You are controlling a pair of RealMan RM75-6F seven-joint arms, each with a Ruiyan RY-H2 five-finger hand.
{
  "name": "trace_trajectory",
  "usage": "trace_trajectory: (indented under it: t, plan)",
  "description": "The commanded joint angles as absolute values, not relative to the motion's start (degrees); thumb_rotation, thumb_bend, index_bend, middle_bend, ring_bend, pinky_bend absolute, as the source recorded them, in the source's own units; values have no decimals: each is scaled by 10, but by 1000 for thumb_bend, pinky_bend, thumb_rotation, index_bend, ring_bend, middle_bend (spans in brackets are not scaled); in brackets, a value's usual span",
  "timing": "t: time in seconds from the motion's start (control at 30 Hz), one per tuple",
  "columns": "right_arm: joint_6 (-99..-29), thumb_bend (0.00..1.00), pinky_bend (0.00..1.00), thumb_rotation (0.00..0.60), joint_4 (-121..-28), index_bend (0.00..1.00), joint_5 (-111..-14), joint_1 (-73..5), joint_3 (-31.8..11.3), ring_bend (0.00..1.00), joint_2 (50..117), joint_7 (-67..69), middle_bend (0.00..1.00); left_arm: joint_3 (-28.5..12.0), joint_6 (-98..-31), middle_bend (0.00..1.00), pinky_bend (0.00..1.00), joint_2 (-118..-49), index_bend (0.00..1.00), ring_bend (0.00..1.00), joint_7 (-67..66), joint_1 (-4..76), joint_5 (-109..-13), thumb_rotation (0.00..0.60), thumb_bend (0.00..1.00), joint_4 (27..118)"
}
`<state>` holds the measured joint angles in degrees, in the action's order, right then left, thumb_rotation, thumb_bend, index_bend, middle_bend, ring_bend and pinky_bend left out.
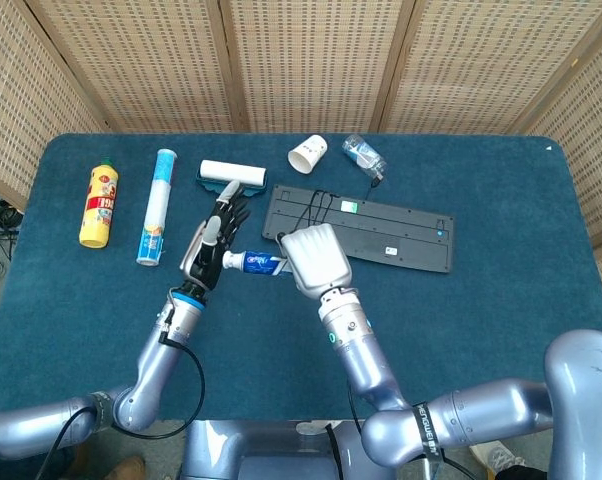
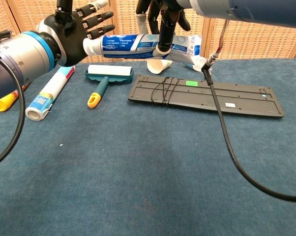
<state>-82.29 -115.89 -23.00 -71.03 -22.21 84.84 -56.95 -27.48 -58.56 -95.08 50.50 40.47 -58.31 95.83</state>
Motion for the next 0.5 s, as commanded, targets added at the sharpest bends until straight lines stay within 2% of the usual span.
trace_trajectory:
  t: [0.03, 0.5]
  plan:
    - [-827, 633, 756, 600, -1159, 707, -232, -714, -223, 644, 854, -573, 731, -280, -591, 0, 0, -963, 0, 0, 487, 409, -574, 175, 0, 956]
    - [-843, 633, 761, 600, -1158, 707, -227, -727, -234, 645, 870, -588, 731, -305, -587, 0, 0, -986, 0, 0, 447, 412, -542, 174, 0, 960]
